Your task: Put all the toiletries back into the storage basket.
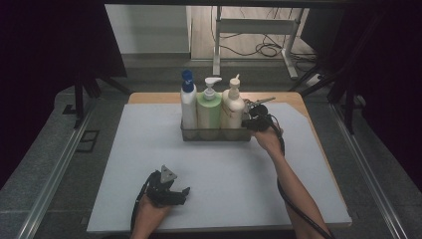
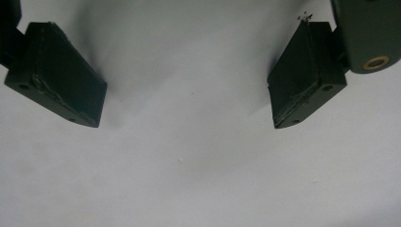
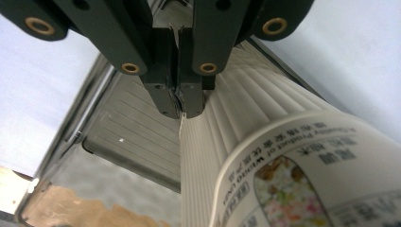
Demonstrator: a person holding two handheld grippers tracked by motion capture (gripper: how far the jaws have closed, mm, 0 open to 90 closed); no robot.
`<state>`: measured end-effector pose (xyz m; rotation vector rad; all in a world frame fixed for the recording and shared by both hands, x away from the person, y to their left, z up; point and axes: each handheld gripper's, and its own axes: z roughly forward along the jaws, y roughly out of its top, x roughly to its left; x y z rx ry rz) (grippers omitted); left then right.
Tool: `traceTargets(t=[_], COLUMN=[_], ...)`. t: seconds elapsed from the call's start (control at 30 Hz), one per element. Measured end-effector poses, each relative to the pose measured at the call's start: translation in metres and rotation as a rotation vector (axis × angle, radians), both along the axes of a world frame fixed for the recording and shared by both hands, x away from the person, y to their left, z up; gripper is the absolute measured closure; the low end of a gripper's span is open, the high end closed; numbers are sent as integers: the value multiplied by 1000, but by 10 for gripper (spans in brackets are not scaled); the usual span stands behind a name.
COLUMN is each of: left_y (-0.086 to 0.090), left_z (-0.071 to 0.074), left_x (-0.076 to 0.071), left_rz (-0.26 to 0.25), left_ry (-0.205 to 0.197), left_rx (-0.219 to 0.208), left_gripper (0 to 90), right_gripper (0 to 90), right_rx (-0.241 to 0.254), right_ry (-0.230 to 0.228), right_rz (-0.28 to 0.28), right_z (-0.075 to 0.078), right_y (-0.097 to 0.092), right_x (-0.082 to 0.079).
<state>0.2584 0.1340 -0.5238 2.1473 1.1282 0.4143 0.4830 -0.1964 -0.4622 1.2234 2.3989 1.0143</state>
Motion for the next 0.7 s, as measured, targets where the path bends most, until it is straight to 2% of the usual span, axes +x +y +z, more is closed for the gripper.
traceTargets(t=[0.17, 0.47, 0.53, 0.7], left_y=[0, 0, 0, 0], left_z=[0, 0, 0, 0], left_x=[0, 0, 0, 0], left_rz=[-1, 0, 0, 0], left_ry=[0, 0, 0, 0], left_rx=[0, 0, 0, 0], left_gripper=[119, 119, 119, 118], right_gripper=[863, 864, 869, 876], right_rx=[-7, 10, -1, 12], right_ry=[-2, -10, -18, -15], right_rz=[11, 44, 47, 49], right_z=[1, 3, 4, 5], right_y=[4, 12, 14, 13], right_x=[0, -1, -2, -2])
